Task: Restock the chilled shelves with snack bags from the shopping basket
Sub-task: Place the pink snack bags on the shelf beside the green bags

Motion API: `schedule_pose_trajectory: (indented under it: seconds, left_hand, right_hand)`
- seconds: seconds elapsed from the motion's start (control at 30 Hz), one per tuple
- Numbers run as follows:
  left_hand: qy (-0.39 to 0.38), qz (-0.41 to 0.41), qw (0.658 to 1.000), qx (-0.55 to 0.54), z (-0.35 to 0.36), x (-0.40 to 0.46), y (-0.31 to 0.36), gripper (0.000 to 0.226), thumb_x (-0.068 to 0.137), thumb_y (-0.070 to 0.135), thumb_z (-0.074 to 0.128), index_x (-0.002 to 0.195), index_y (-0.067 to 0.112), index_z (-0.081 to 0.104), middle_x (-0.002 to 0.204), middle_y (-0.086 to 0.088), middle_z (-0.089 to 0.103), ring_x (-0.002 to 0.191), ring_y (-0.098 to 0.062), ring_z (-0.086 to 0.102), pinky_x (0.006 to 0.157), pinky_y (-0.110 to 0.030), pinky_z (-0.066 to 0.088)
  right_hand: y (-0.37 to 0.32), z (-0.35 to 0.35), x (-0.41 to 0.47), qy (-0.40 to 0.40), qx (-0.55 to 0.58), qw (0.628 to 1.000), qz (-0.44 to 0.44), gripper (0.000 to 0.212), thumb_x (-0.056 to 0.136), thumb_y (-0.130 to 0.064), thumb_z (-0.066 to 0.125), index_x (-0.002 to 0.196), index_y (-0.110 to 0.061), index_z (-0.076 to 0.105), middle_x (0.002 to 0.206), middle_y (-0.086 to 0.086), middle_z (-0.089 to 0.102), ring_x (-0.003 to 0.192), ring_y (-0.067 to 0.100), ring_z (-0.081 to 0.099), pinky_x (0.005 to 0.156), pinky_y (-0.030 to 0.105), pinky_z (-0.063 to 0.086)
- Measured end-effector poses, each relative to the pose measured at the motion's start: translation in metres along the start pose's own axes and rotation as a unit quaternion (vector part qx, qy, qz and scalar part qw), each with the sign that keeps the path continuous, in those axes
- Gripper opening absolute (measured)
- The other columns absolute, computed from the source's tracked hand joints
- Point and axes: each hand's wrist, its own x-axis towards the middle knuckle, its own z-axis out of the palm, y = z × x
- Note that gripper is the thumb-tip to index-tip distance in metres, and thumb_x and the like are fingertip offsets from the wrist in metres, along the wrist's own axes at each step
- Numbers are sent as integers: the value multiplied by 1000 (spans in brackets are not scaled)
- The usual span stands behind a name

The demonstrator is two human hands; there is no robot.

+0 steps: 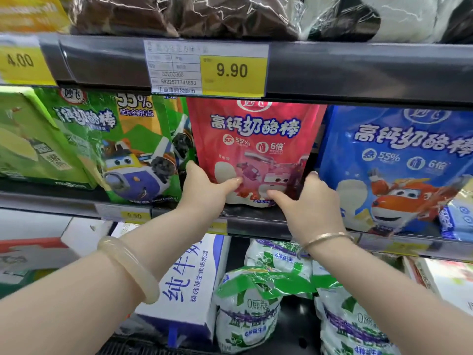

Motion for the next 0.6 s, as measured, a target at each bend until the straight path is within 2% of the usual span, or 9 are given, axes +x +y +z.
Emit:
schedule_pose_trajectory:
  seconds: [0.1, 0.13, 0.17, 0.2, 0.23, 0.27, 0.4, 0.53, 0.6]
  left_hand:
    - [14, 28, 999, 9, 2, -7, 1, 70, 68, 12, 80, 123, 14, 35, 118, -2, 56, 106, -18, 56, 94, -33, 46]
    - [8, 39, 999, 14, 2, -7, 1, 76, 66, 11, 81, 127, 14, 34, 120, -2, 56, 108, -18, 56, 96, -34, 45]
    - [3, 48, 999, 18, 3, -5, 2, 79, 65, 9, 81, 129, 14, 34, 122, -2, 56, 111, -18, 56, 98, -34, 45]
    - [2, 52, 998, 22, 3, -1, 2, 81, 65, 8, 81, 130, 13, 33, 124, -4, 56, 114, -20, 55, 101, -36, 44]
    - [1, 51, 998, 24, 4, 3, 2, 82, 66, 8, 81, 132, 12, 32, 127, -6, 55, 117, -22, 53, 103, -39, 42]
    - [1, 45, 999, 28, 6, 8, 2, 84, 67, 10, 80, 135, 12, 30, 130, -7, 53, 121, -24, 50, 106, -42, 40]
    - [-6, 18, 998, 57, 14, 28, 3, 89, 76, 18, 74, 144, 15, 16, 142, -8, 41, 132, -28, 38, 111, -46, 31]
    - [-9, 3, 996, 84, 24, 44, 12, 97, 82, 23, 68, 149, 16, -3, 151, -10, 28, 137, -30, 30, 113, -45, 27]
    - [-7, 7, 996, 92, 28, 52, 18, 93, 84, 25, 65, 149, 16, -1, 151, -12, 29, 137, -31, 30, 113, -45, 28]
  right_hand:
    - [-1, -3, -25, 21, 18, 999, -39, 47, 81, -39, 64, 113, -7, 51, 80, 4, 64, 73, 24, 52, 58, 18, 32]
    - [-2, 0, -30, 9, 57, 997, -49, 43, 81, -37, 65, 114, -13, 52, 85, -1, 66, 80, 22, 58, 64, 12, 39]
    - [-5, 5, -31, -12, 101, 994, -42, 47, 81, -33, 66, 121, -17, 50, 96, -2, 67, 93, 20, 61, 80, 15, 46]
    - [-8, 10, -29, -31, 132, 990, -25, 56, 80, -29, 67, 130, -19, 44, 108, 1, 66, 105, 21, 60, 91, 27, 48]
    - [-11, 14, -26, -38, 137, 990, -13, 62, 81, -28, 67, 136, -19, 39, 113, 6, 64, 109, 22, 58, 92, 32, 48]
    - [-13, 18, -20, -31, 125, 992, -11, 62, 82, -27, 66, 137, -18, 38, 111, 9, 64, 105, 25, 59, 85, 30, 48]
    - [-17, 25, 4, 19, 109, 994, -26, 41, 83, -24, 65, 117, -12, 45, 94, 12, 65, 80, 28, 59, 57, 18, 29]
    - [-19, 26, 23, 18, 88, 996, -22, 38, 86, -21, 62, 118, -12, 42, 97, 16, 63, 74, 22, 49, 66, 25, 33]
    - [-19, 25, 31, 5, 75, 997, -20, 43, 88, -21, 60, 125, -12, 40, 104, 16, 62, 80, 23, 51, 70, 27, 37]
